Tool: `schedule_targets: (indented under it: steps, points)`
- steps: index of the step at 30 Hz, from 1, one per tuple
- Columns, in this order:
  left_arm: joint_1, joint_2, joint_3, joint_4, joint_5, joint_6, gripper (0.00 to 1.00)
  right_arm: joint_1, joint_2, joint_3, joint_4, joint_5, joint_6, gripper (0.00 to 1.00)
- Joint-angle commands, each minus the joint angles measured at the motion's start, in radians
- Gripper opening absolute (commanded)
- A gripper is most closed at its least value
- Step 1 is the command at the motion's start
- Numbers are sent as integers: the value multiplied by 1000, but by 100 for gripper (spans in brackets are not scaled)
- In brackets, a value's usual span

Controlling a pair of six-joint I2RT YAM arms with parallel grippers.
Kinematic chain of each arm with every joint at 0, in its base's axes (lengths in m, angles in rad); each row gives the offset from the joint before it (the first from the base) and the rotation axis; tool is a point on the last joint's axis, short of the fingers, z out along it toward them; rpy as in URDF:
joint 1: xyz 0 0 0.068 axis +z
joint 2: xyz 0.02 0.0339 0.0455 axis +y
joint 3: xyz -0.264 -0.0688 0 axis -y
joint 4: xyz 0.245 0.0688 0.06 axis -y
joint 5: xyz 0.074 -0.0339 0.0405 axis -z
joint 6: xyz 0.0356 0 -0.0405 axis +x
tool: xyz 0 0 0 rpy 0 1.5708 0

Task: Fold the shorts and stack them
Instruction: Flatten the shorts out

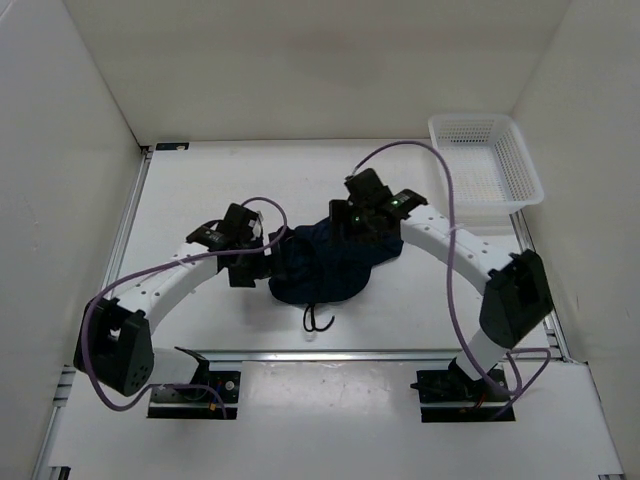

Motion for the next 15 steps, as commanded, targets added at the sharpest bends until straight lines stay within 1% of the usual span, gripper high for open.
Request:
schedule_targets:
  steps: [1,2,3,6,7,8,9,10,11,12,13,15]
  points:
    - [-50,41,7,110,30,-52,99,19,76,-28,64,-84,27,78]
    - [-59,42,7,110,18,-52,99,20,90,-29,65,-101,39,78]
    - [-59,74,7,119,-5,-66,99,30,105,-29,75,-115,39,78]
    - [-72,114,-15,146,-15,-77,99,40,153,-18,75,-95,39,78]
    - [-72,137,-29,147,-15,-77,98,40,162,-9,75,-95,39,76]
    - [-72,147,-29,156,-15,-77,93,40,176,-9,75,-95,29,76]
    - [-72,157,-29,156,-15,-77,89,40,176,-9,75,-95,28,73]
    - [-72,169,-29,166,-25,-77,85,40,190,-9,86,-108,28,71]
    - [-72,169,-29,167,-36,-77,78,40,203,-9,86,-109,28,70]
    - [-72,181,-29,167,-36,-77,62,40,204,-9,95,-119,28,67]
    - [-72,181,-18,167,-36,-77,50,40,217,2,95,-119,28,61]
    - [-72,191,-3,167,-36,-65,23,40,227,2,118,-157,39,55]
